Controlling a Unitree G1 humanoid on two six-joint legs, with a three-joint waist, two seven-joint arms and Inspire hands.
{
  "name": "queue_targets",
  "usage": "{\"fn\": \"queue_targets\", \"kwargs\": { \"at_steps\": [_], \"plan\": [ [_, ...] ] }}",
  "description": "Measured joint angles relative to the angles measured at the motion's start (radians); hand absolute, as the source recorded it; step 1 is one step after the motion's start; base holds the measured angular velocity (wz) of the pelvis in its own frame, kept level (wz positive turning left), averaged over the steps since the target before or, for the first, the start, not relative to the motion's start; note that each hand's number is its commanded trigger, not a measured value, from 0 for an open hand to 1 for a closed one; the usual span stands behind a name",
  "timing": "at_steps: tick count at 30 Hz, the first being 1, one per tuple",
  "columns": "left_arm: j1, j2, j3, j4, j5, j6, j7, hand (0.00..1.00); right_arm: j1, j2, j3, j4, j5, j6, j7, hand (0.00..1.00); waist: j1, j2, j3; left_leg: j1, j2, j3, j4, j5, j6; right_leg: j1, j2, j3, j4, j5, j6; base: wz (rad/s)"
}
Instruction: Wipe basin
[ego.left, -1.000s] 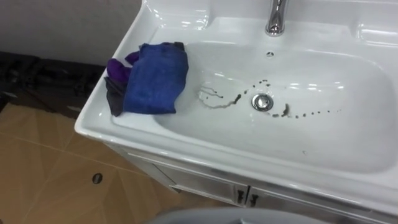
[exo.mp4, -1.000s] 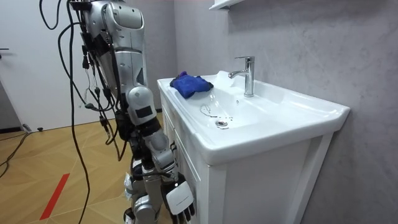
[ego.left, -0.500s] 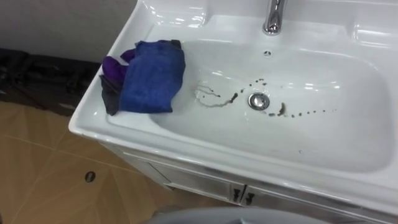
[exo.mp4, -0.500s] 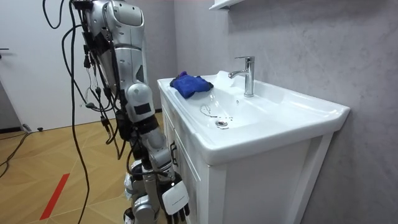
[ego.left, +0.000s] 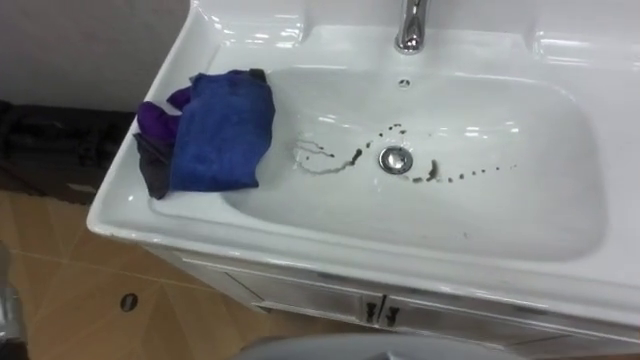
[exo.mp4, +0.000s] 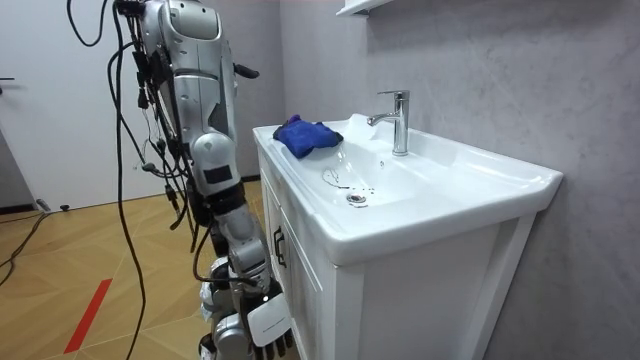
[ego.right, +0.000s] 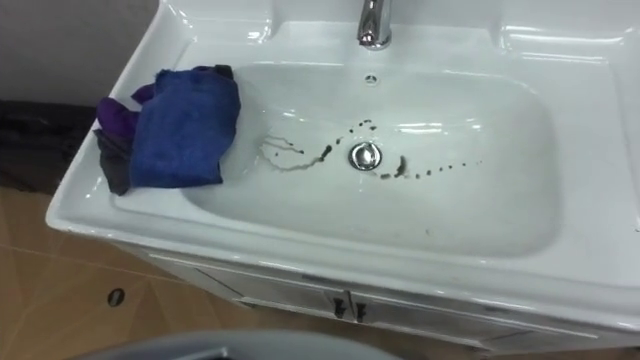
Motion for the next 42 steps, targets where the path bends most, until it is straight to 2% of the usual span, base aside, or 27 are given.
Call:
{"fn": "queue_targets", "kwargs": {
  "at_steps": [3, 5, 7, 12, 23, 27, 29, 34, 37, 42],
  "plan": [
    [0.001, -0.01, -0.055, -0.005, 0.07, 0.001, -0.031, 0.0, -0.015, -0.001, 0.007, 0.013, -0.001, -0.001, 0.003, 0.0, -0.018, -0.001, 0.0005, 0.013, 0.001, 0.012, -0.007, 0.0, 0.0, 0.003, 0.0, 0.013, 0.001, 0.002, 0.001, -0.13],
    [0.001, -0.013, -0.092, -0.006, 0.081, 0.001, -0.048, 0.0, -0.019, -0.001, 0.011, 0.023, 0.001, -0.001, 0.0, 0.0, -0.025, 0.003, 0.0024, 0.019, 0.002, 0.02, -0.011, 0.0, 0.0, 0.002, 0.0, 0.022, 0.001, 0.004, 0.001, -0.15],
    [0.001, -0.02, -0.127, -0.006, 0.091, 0.001, -0.066, 0.0, -0.033, -0.003, 0.018, 0.038, 0.005, -0.004, -0.002, 0.0, -0.04, 0.002, 0.0006, 0.029, 0.002, 0.027, -0.021, 0.0, 0.0, 0.002, 0.001, 0.032, 0.001, 0.004, 0.002, -0.14],
    [0.001, -0.033, -0.14, -0.007, 0.097, 0.001, -0.094, 0.0, -0.043, -0.003, 0.025, 0.049, 0.005, 0.0, -0.003, 0.0, -0.07, 0.0, 0.0007, 0.042, 0.003, 0.044, -0.026, 0.0, 0.0, 0.001, 0.001, 0.049, 0.002, 0.005, 0.002, -0.12],
    [0.001, -0.038, -0.194, -0.034, 0.137, 0.001, -0.183, 0.0, -0.058, 0.002, 0.025, 0.079, 0.0, 0.002, 0.001, 0.0, -0.097, -0.008, 0.0033, 0.049, 0.004, 0.06, -0.032, 0.0, 0.0, -0.003, 0.003, 0.07, 0.002, 0.005, 0.003, -0.05],
    [0.001, -0.069, -0.21, -0.05, 0.139, 0.001, -0.201, 0.0, -0.059, 0.003, 0.025, 0.088, -0.003, 0.003, 0.007, 0.0, -0.098, -0.007, 0.0015, 0.049, 0.004, 0.071, -0.032, 0.0, 0.0, -0.011, 0.003, 0.081, 0.002, 0.009, 0.004, -0.09],
    [0.001, -0.076, -0.224, -0.05, 0.145, 0.001, -0.203, 0.0, -0.056, 0.003, 0.025, 0.087, -0.001, 0.002, 0.012, 0.0, -0.1, -0.012, 0.0035, 0.048, 0.004, 0.071, -0.033, 0.0, 0.0, -0.012, 0.003, 0.083, 0.002, 0.01, 0.004, -0.05],
    [0.001, -0.081, -0.323, -0.05, 0.159, 0.001, -0.23, 0.0, -0.053, 0.007, 0.026, 0.087, 0.007, 0.002, 0.016, 0.0, -0.1, -0.018, 0.0021, 0.048, 0.006, 0.071, -0.033, 0.0, 0.0, -0.016, 0.007, 0.095, 0.001, 0.014, 0.004, -0.05],
    [0.001, -0.105, -0.329, -0.05, 0.16, 0.001, -0.258, 0.0, -0.052, 0.014, 0.026, 0.086, 0.006, 0.003, 0.021, 0.0, -0.113, -0.021, -0.0011, 0.048, 0.008, 0.071, -0.033, 0.0, 0.0, -0.016, 0.01, 0.096, 0.0, 0.016, 0.002, 0.0],
    [0.001, -0.112, -0.335, -0.05, 0.162, 0.009, -0.283, 0.0, -0.051, 0.022, 0.03, 0.085, 0.007, 0.017, 0.038, 0.0, -0.124, -0.023, -0.0028, 0.049, 0.017, 0.073, -0.033, 0.0, 0.0, -0.017, 0.018, 0.098, -0.001, 0.02, -0.003, -0.01]
  ]
}}
